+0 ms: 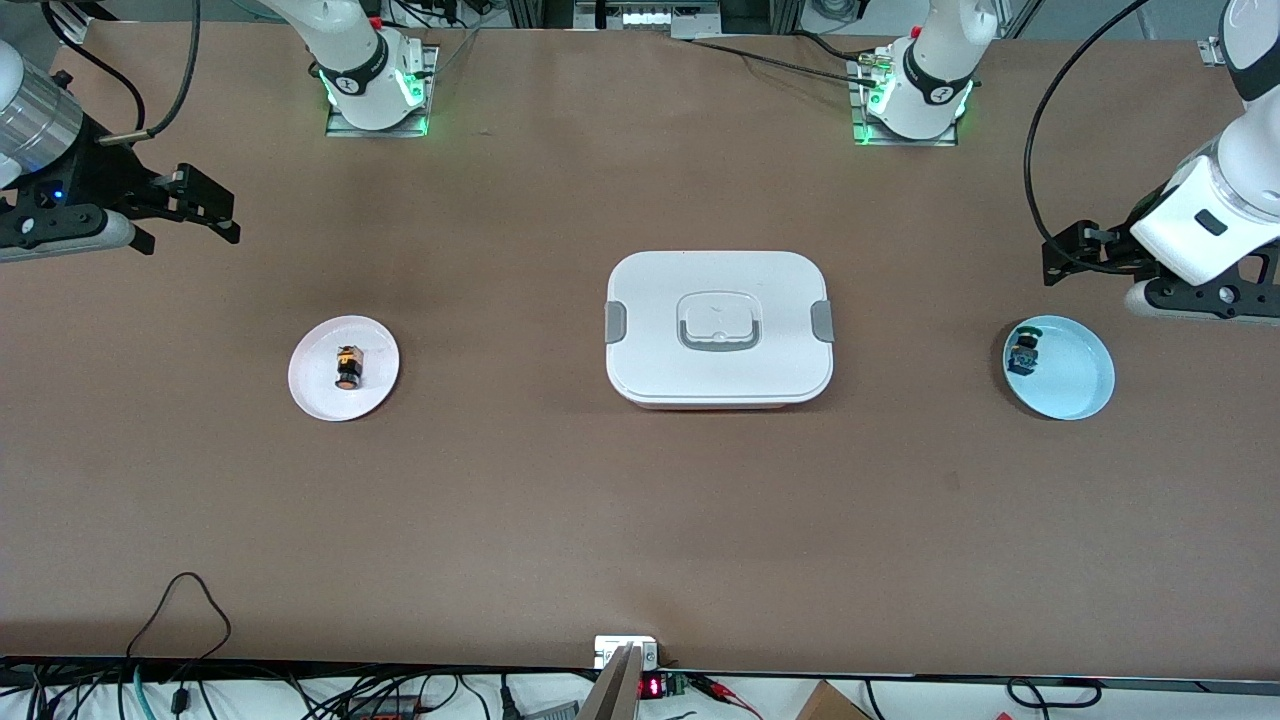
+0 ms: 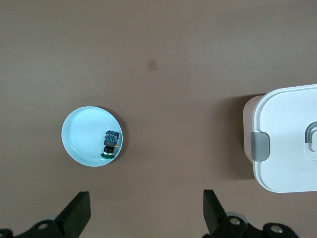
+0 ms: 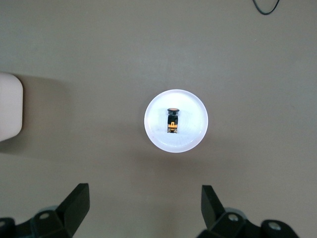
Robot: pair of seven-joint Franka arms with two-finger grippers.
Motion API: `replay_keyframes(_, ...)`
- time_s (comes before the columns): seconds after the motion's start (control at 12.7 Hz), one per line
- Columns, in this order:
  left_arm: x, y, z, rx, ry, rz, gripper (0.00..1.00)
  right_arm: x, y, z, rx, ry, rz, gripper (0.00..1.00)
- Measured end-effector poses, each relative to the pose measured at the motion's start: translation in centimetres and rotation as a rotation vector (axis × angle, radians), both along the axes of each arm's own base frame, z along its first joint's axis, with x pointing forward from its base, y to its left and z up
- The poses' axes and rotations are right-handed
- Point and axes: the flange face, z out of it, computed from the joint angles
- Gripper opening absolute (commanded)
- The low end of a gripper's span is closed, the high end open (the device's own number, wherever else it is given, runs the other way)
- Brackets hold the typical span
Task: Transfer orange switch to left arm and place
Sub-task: 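Move the right gripper over the white plate with the orange switch, then lower the right gripper and grasp the orange switch on the plate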
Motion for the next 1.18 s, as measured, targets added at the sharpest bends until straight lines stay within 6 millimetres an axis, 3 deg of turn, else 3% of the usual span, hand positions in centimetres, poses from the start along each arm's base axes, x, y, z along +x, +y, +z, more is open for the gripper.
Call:
replay_keyframes(0.47, 0.0, 0.0, 0.0, 0.0, 0.0, 0.0, 1.0, 0.8, 0.5, -4.4, 0.003, 0.074, 0.345, 1.0)
replay_keyframes(0.86, 0.0, 0.0, 0.0, 0.0, 0.0, 0.0, 1.0, 2.2, -2.6, -9.3, 0.024, 0.066, 0.719, 1.0)
replay_keyframes(1.18, 0.0, 0.0, 0.0, 0.0, 0.0, 0.0, 1.0, -0.4, -3.0, -14.8, 0.023, 0.021, 0.902, 1.0)
